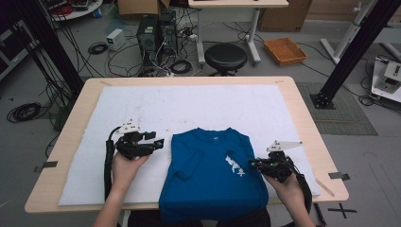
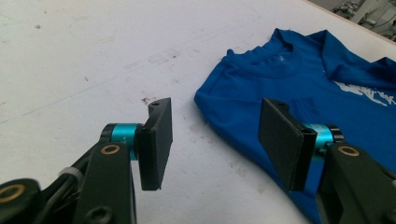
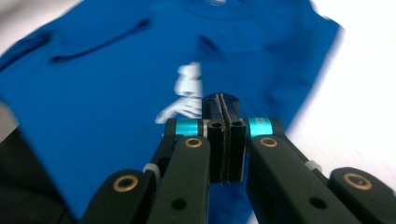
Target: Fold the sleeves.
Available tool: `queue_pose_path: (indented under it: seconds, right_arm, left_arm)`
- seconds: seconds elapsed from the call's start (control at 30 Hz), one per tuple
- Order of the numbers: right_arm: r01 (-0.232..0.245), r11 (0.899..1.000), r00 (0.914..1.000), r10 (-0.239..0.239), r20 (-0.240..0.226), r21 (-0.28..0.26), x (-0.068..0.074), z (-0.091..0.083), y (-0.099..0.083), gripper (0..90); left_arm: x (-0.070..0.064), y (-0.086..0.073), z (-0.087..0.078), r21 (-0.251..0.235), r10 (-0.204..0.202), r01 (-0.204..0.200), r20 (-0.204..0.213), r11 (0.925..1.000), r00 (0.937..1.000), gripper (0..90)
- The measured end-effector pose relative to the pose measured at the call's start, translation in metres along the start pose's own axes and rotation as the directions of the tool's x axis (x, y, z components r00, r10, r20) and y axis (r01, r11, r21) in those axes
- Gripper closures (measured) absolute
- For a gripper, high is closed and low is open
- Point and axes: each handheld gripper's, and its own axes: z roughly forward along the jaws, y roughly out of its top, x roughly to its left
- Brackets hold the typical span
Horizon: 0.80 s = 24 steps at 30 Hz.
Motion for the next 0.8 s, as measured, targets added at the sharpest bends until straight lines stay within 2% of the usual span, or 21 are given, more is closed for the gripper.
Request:
queue_pose_path:
  seconds: [0.1, 0.17, 0.2, 0.23, 0.27, 0.3, 0.37, 0.43, 0.5, 0.57, 0.63, 0.7, 0.8]
  right_arm:
    - [0.080, 0.997, 0.9955, -0.079, -0.053, 0.008, 0.010, 0.000, 0.002, 90.0]
    - [0.128, 0.992, 0.9884, -0.125, -0.086, 0.023, 0.014, 0.001, 0.002, 90.0]
    - [0.143, 0.989, 0.9866, -0.140, -0.083, 0.027, 0.016, 0.001, 0.002, 90.0]
    - [0.139, 0.990, 0.9883, -0.138, -0.066, 0.016, 0.016, 0.000, 0.002, 84.4]
    - [0.114, 0.993, 0.9927, -0.115, -0.039, -0.005, 0.014, -0.002, 0.001, 79.0]
    - [0.069, 0.998, 0.9975, -0.069, -0.015, -0.014, 0.010, -0.004, 0.001, 75.6]
    - [-0.014, 0.999, 0.9993, 0.015, 0.035, -0.039, 0.000, -0.008, 0.000, 64.2]
    - [-0.097, 0.994, 0.9929, 0.101, 0.063, -0.058, -0.009, -0.011, -0.003, 61.7]
    - [-0.158, 0.986, 0.9831, 0.163, 0.083, -0.060, -0.016, -0.011, -0.006, 57.5]
    - [-0.180, 0.983, 0.9806, 0.183, 0.071, -0.041, -0.020, -0.008, -0.008, 62.0]
    - [-0.159, 0.987, 0.9861, 0.159, 0.048, -0.013, -0.019, -0.005, -0.009, 74.3]
    - [-0.093, 0.996, 0.9956, 0.093, 0.010, 0.000, -0.014, -0.002, -0.008, 83.5]
    - [0.015, 1.000, 0.9987, -0.015, -0.048, 0.001, -0.004, -0.003, -0.003, 88.0]
  left_arm:
    - [-0.001, 0.000, 0.001, 0.004, 0.000, 0.000, 0.000, 1.0000, 1.0000, 45.0]
    - [-0.001, 0.000, 0.001, 0.005, 0.004, -0.004, 0.002, 1.0000, 1.0000, 45.0]
    - [-0.001, 0.000, 0.001, 0.004, 0.003, -0.003, 0.001, 1.0000, 1.0000, 45.0]
    - [-0.001, 0.000, 0.001, 0.003, 0.001, -0.001, 0.001, 1.0000, 1.0000, 44.9]
    - [-0.001, 0.000, 0.001, 0.004, 0.003, -0.003, 0.001, 1.0000, 1.0000, 45.0]
    - [-0.001, 0.000, 0.001, 0.004, 0.003, -0.003, 0.001, 1.0000, 1.0000, 45.0]
    - [-0.001, 0.000, 0.001, 0.004, 0.002, -0.002, 0.001, 1.0000, 1.0000, 45.0]
    - [-0.001, 0.000, 0.001, 0.006, 0.004, -0.004, 0.001, 1.0000, 1.0000, 45.0]
    - [-0.001, 0.000, 0.001, 0.006, 0.004, -0.004, 0.001, 1.0000, 1.0000, 45.0]
    - [-0.001, 0.000, 0.001, 0.007, 0.004, -0.004, 0.002, 1.0000, 1.0000, 45.0]
    - [-0.001, 0.000, 0.001, 0.007, 0.004, -0.004, 0.003, 1.0000, 1.0000, 45.0]
    - [-0.001, 0.000, 0.001, 0.009, 0.003, -0.003, 0.001, 1.0000, 1.0000, 45.0]
    - [0.000, 0.000, 0.001, 0.008, 0.003, -0.003, -0.002, 1.0000, 1.0000, 44.9]
